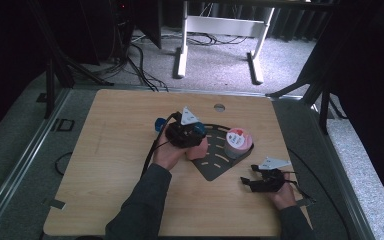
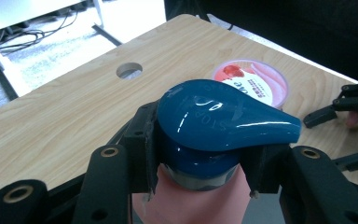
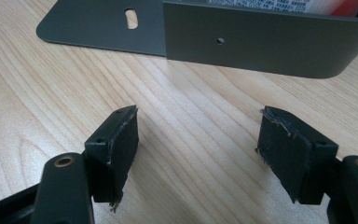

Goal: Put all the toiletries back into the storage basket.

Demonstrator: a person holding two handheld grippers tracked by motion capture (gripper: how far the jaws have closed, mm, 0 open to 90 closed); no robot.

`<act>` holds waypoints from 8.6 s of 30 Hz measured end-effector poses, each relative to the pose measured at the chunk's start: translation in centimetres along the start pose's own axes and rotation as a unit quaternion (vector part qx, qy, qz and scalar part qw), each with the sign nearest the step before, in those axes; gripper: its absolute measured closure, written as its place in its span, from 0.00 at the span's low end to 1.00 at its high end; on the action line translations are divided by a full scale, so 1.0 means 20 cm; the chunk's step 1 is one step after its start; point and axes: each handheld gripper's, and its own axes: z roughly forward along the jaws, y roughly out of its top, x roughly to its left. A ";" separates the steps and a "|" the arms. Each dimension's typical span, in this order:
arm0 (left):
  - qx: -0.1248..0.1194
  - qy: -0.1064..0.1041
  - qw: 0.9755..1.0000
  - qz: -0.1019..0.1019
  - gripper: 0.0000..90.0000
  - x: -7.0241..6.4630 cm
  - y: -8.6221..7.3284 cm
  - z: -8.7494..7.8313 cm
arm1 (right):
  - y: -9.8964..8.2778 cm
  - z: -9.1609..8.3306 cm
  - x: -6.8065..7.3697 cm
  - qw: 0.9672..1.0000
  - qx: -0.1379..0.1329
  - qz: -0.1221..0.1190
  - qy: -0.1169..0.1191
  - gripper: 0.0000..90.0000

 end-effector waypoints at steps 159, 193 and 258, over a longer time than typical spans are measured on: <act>0.026 0.038 0.997 -0.064 0.42 -0.05 0.11 0.54 | 0.00 0.00 0.00 1.000 0.000 -0.001 0.001 0.31; 0.037 0.029 0.998 -0.047 0.42 -0.04 0.03 0.35 | 0.00 0.00 0.00 1.000 0.000 0.000 0.001 0.31; 0.010 0.134 0.989 -0.064 0.27 0.28 0.04 -0.15 | 0.00 0.00 0.00 1.000 0.000 -0.001 0.001 0.31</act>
